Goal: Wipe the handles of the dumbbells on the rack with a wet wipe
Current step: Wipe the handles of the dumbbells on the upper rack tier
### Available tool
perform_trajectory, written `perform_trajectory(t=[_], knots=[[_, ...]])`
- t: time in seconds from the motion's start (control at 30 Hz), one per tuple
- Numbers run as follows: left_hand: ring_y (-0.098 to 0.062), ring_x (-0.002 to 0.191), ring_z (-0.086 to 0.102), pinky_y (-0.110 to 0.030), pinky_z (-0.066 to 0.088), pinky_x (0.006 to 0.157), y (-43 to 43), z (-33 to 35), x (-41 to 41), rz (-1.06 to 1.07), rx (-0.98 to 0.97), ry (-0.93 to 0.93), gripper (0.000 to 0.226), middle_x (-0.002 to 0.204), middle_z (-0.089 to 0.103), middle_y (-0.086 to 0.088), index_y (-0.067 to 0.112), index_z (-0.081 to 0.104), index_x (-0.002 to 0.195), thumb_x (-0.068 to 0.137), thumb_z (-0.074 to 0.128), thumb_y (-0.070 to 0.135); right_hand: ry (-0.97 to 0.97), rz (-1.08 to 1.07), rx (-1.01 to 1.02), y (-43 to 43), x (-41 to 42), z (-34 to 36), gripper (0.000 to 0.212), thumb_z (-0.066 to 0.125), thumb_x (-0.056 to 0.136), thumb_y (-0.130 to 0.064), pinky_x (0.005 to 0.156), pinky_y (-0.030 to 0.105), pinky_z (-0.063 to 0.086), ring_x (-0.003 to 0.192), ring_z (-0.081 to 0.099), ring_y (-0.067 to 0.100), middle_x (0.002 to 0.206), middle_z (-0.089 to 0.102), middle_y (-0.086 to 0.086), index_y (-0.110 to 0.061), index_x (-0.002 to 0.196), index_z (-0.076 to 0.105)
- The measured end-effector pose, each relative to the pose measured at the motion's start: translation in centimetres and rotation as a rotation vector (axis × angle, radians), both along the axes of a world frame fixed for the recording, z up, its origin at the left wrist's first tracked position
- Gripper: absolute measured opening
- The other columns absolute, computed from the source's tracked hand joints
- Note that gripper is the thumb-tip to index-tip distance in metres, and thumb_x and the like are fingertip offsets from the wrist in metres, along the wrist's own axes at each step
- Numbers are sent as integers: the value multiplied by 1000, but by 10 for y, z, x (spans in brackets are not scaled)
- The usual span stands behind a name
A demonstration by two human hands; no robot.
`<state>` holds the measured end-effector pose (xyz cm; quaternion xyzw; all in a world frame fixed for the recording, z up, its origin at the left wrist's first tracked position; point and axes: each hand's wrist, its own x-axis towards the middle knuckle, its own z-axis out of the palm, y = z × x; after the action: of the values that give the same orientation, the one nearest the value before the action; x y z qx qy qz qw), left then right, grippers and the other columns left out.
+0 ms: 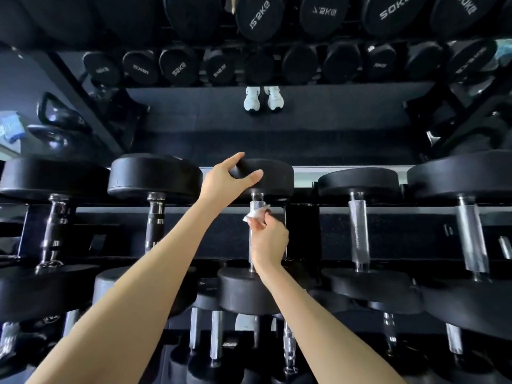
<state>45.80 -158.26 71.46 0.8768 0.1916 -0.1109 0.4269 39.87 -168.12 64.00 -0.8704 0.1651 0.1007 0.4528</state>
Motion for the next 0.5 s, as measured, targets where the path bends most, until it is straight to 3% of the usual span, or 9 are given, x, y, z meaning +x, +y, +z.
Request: perform_trajectory(t=[0.07,0.13,0.17,0.23,0.27,0.33,0.4,0.5], knots=[[-17,125,47,-23,38,93,3,-3,2,2,-28,-15,66,141,47,4,33,40,141,82,66,48,-26,124,-112,1,3,0,28,51,95,-29,70,27,43,87,65,24,92,69,10,-4,105,58],[-17,124,47,-24,39,95,5,-6,3,5,-54,-19,66,140,49,4,32,43,140,81,67,47,-5,314,-307,2,5,-1,36,40,100,-31,72,30,47,90,65,26,102,66,13,-7,125,44],[-16,123,48,-23,39,93,6,-6,3,5,-58,-23,65,139,49,5,32,44,139,81,68,48,-33,347,-346,3,5,-1,35,39,101,-29,75,32,48,94,64,28,108,64,16,-14,132,37],[-15,121,50,-21,38,89,5,-8,3,2,-46,-35,65,138,51,6,33,44,139,81,67,49,-196,280,-166,8,0,-1,29,47,95,-13,85,39,49,105,60,36,117,60,23,-32,116,39],[-15,120,50,-21,37,87,5,-9,4,2,-38,-39,64,138,51,6,33,43,139,81,66,49,-241,198,-58,11,0,1,30,49,92,-6,91,41,47,112,57,37,122,58,23,-28,110,39],[-14,117,52,-20,37,84,5,-9,4,2,-35,-40,64,137,51,6,34,43,139,82,66,50,-142,145,3,18,7,3,27,46,94,-7,96,39,43,117,52,35,127,54,22,-23,116,44],[-15,116,53,-20,38,83,5,-10,5,-12,-28,-45,64,136,52,6,33,43,139,82,65,50,-28,115,-131,21,19,0,25,43,99,-17,81,32,46,105,59,31,119,60,19,-10,122,50],[-14,118,52,-20,37,83,8,-9,6,-22,-30,-41,64,135,53,6,32,43,139,82,65,50,2,6,-117,15,31,7,29,48,97,-31,63,20,33,86,63,23,96,69,9,-5,98,62]])
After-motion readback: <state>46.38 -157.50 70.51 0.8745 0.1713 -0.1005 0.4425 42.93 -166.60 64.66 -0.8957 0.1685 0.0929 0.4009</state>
